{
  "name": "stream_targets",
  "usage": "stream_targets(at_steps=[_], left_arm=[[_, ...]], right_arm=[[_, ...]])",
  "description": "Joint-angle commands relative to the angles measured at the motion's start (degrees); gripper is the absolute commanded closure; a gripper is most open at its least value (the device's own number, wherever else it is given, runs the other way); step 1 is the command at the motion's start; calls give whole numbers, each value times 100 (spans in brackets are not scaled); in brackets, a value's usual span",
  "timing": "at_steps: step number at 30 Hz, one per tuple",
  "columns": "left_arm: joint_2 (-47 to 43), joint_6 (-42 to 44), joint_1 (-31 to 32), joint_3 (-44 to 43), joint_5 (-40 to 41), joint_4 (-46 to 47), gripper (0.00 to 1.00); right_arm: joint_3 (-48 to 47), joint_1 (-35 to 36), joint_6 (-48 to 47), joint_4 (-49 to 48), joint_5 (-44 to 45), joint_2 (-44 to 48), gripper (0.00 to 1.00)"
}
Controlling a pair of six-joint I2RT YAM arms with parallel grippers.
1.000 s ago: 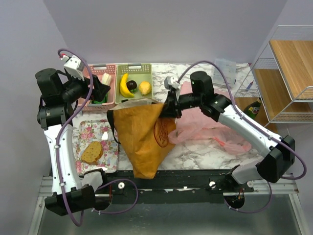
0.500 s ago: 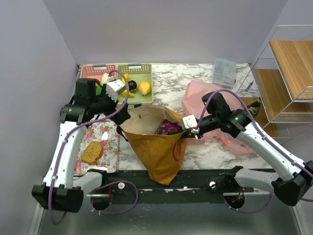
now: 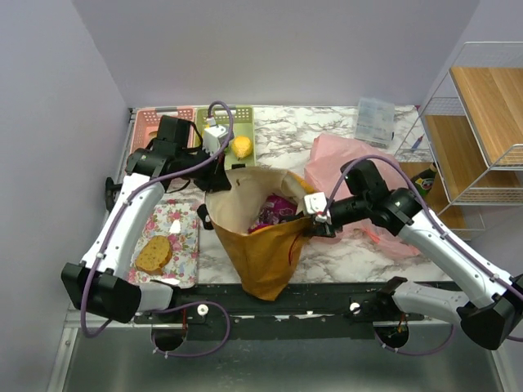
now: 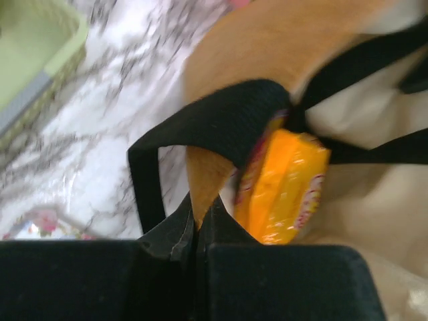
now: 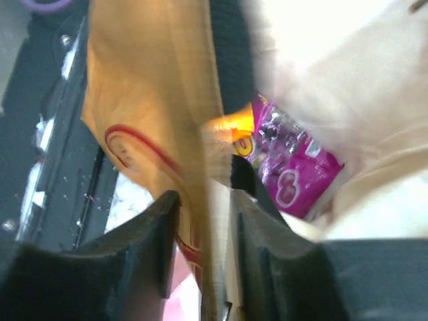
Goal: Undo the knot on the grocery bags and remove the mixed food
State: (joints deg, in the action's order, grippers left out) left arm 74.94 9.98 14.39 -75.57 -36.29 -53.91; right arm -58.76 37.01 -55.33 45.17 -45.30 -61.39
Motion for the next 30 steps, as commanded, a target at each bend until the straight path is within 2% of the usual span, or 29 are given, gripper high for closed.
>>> stream_targets(at_steps=[1, 2, 4, 5, 6, 11, 14, 16, 19, 24, 25, 26, 30], left_arm=[[-580, -189, 306, -1232, -1015, 589, 100], [-561, 104, 454, -1404, -950, 412, 100], [-457, 597, 656, -1617, -825, -18, 100], [-430, 735, 699, -1612, -797, -150, 100], [-426, 835, 711, -1551, -776, -179, 100], [-901, 1514, 896, -848, -678, 198, 100], [-1155, 1972, 1002, -583, -707, 237, 100], [-1192, 2209, 1012, -584, -832, 133, 100], [-1130, 2276, 1027, -735, -1028, 64, 100], [-991, 2293, 1099, -1033, -1226, -80, 100], [-983, 2197, 1114, -1049, -1128, -20, 100], [-960, 1970, 1118, -1044, -916, 74, 100], [-847, 1738, 1118, -1171, -920, -223, 100]], right_arm=[[-761, -36, 1405, -461, -26, -370, 41], [-997, -32, 1602, -317, -194, -472, 30], [-1503, -36, 1946, -49, -428, -622, 15], [-1738, -34, 2087, 51, -519, -650, 9], [-1916, -36, 2205, 66, -582, -652, 6], [-2350, -37, 3335, -723, -484, -388, 2], [-2185, -36, 3808, -1429, 428, -386, 1], [-2131, -42, 3602, -1348, 939, -612, 1], [-2103, -38, 3295, -1033, 986, -968, 0], [-1489, 75, 2779, -1589, 1617, -1120, 0], [-1487, 106, 2608, -1500, 1695, -1189, 2], [-1525, 121, 2505, -1385, 1739, -1283, 14], [-1446, 139, 2560, -1401, 2222, -1301, 86]])
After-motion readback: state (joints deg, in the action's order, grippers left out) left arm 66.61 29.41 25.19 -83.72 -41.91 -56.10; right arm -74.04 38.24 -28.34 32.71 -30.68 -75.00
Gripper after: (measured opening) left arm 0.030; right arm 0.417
